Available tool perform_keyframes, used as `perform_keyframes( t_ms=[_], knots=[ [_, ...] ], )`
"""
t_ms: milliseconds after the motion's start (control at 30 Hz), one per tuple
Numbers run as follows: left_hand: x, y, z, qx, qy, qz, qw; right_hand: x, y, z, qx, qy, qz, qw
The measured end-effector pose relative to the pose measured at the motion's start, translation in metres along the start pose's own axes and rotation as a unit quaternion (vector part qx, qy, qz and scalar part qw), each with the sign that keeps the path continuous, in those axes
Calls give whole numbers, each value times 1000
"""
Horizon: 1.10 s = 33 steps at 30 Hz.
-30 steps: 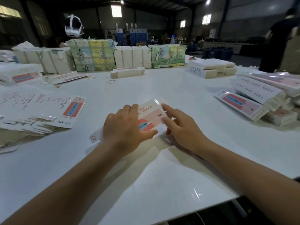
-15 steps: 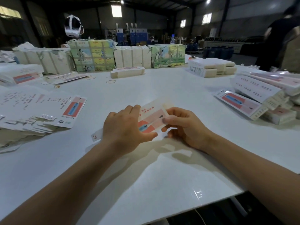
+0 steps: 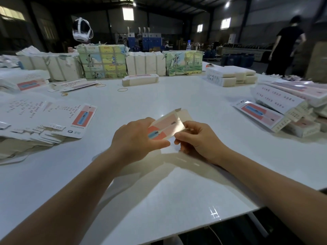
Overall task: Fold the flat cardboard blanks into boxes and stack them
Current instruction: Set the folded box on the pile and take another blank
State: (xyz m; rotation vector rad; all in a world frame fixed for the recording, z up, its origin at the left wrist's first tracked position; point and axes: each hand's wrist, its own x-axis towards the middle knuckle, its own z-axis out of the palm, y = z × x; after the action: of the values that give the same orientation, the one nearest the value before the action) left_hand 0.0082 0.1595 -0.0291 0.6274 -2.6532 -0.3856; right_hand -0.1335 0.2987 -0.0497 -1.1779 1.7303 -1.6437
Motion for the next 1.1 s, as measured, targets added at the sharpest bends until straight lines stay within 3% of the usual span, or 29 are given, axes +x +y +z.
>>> perform_keyframes(
  t_ms=[200, 267, 600, 733, 867, 1100],
  knots=[
    [1, -1, 1, -5, 42, -31, 999, 4, 2, -4, -11, 176, -53, 983],
    [2, -1, 1, -8, 51, -42, 998, 4, 2, -5, -3, 200, -55, 978],
    [2, 6, 13, 34, 52, -18, 998, -1, 0, 7, -84, 158, -116, 977],
    [2, 3, 17, 47, 48, -6, 998, -1, 0, 6, -58, 172, -88, 979],
    [1, 2, 18, 63, 43, 7, 997, 0, 2, 4, -42, 138, -64, 987],
    [-1, 2, 20, 78, 53, 31, 995, 0, 2, 4, -84, 128, -51, 987]
  ],
)
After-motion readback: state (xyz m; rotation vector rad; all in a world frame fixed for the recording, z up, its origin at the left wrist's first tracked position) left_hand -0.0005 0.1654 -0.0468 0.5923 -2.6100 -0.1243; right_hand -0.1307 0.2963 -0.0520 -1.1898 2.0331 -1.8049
